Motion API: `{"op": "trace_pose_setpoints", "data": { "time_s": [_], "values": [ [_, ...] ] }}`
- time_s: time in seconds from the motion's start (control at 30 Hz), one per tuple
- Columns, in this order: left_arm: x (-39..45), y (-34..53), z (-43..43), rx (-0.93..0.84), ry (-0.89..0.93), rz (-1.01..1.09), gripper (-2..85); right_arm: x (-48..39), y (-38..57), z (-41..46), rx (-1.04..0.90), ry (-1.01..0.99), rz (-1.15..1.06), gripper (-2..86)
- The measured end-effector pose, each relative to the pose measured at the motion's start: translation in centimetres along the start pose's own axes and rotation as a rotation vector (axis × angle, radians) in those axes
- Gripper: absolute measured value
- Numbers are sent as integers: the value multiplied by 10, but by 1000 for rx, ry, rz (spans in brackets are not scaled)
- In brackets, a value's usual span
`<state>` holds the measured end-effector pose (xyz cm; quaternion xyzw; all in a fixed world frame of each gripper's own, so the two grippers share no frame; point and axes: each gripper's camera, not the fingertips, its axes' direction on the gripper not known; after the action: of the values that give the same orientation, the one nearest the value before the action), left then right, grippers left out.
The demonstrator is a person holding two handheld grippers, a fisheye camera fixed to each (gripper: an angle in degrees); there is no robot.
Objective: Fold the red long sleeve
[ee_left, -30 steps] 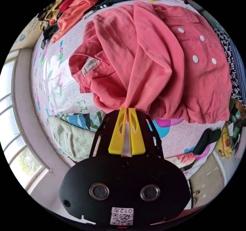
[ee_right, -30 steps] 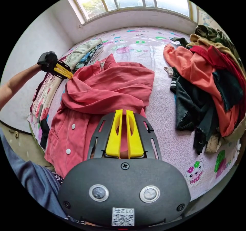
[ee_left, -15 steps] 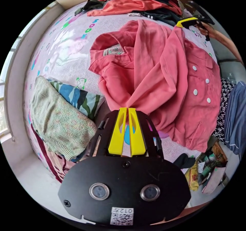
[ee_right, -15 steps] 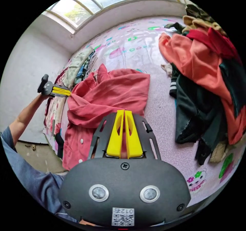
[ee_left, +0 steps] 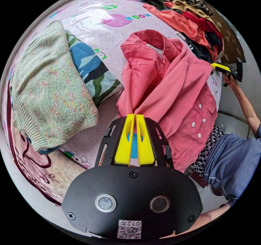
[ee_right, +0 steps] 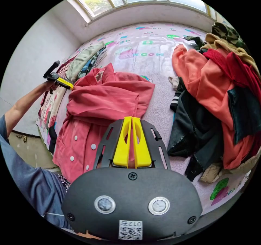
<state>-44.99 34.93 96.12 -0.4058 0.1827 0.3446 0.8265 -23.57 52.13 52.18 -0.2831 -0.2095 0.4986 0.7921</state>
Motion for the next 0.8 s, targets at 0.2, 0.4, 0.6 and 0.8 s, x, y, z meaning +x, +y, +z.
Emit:
{"op": "trace_pose_setpoints", "data": {
  "time_s": [0.2, 0.4, 0.6, 0.8],
  "values": [
    [-22, -19, -5, -61, 23, -14, -1, -39, 45, 42, -40, 7, -10, 2],
    [-41, -28, -1, -78, 86, -41, -1, -78, 85, 70, -32, 56, -1, 8],
    [-34, -39, 1, -123, -10, 23, 0, -163, 117, 89, -13, 485, -86, 48],
    [-24, -43, -4, -151, -73, 103, 0, -400, 166, 134, 147, 400, -724, 61]
  ]
}}
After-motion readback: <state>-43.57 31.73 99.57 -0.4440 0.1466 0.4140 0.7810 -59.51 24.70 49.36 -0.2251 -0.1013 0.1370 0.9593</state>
